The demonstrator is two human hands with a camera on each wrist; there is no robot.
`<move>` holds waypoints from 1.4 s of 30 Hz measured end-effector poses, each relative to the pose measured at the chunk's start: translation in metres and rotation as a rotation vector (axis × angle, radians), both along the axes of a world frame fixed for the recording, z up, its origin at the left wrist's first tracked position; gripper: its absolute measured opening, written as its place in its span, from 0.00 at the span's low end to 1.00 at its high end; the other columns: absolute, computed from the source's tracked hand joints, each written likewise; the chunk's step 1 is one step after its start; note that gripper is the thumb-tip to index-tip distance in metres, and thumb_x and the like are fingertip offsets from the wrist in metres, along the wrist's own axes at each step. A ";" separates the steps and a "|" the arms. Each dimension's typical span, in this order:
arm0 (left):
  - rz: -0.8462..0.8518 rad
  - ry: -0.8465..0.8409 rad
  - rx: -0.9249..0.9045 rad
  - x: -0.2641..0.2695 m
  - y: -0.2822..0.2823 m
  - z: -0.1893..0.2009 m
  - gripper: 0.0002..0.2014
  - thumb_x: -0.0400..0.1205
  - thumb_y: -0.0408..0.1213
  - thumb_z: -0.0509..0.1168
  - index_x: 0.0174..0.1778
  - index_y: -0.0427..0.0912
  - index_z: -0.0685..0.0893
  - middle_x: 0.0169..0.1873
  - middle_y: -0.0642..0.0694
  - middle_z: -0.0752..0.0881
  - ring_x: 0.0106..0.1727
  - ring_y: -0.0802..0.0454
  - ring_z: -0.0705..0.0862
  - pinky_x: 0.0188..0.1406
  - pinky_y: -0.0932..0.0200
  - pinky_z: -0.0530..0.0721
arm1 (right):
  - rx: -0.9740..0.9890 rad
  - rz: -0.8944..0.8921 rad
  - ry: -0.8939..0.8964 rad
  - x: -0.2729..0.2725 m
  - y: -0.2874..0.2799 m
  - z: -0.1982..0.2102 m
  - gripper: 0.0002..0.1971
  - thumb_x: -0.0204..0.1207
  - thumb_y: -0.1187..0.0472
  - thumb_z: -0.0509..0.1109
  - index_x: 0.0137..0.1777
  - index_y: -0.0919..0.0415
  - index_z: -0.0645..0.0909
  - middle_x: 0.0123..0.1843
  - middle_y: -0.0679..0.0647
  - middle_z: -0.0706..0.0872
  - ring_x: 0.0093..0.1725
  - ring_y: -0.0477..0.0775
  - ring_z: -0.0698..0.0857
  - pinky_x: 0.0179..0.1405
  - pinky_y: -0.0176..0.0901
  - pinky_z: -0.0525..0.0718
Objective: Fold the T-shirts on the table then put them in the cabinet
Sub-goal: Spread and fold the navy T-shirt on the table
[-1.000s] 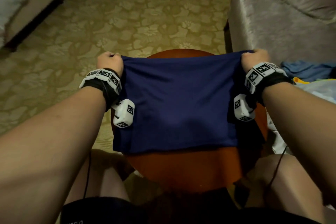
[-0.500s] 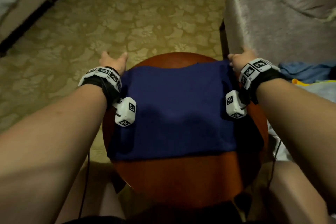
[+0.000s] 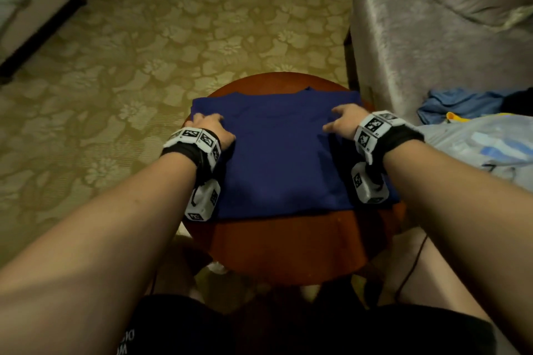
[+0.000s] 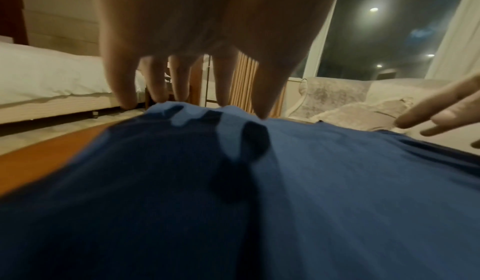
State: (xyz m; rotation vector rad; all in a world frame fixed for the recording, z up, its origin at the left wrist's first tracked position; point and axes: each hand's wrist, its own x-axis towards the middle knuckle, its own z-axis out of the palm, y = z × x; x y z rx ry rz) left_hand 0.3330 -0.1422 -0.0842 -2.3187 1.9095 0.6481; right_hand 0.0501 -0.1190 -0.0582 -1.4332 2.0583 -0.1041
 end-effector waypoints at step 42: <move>0.282 0.651 -0.113 0.035 0.006 -0.019 0.47 0.73 0.32 0.76 0.83 0.51 0.54 0.76 0.44 0.71 0.72 0.42 0.75 0.70 0.53 0.74 | 0.343 0.368 0.411 0.077 0.008 -0.033 0.57 0.62 0.25 0.69 0.83 0.39 0.36 0.85 0.55 0.34 0.82 0.76 0.42 0.77 0.73 0.52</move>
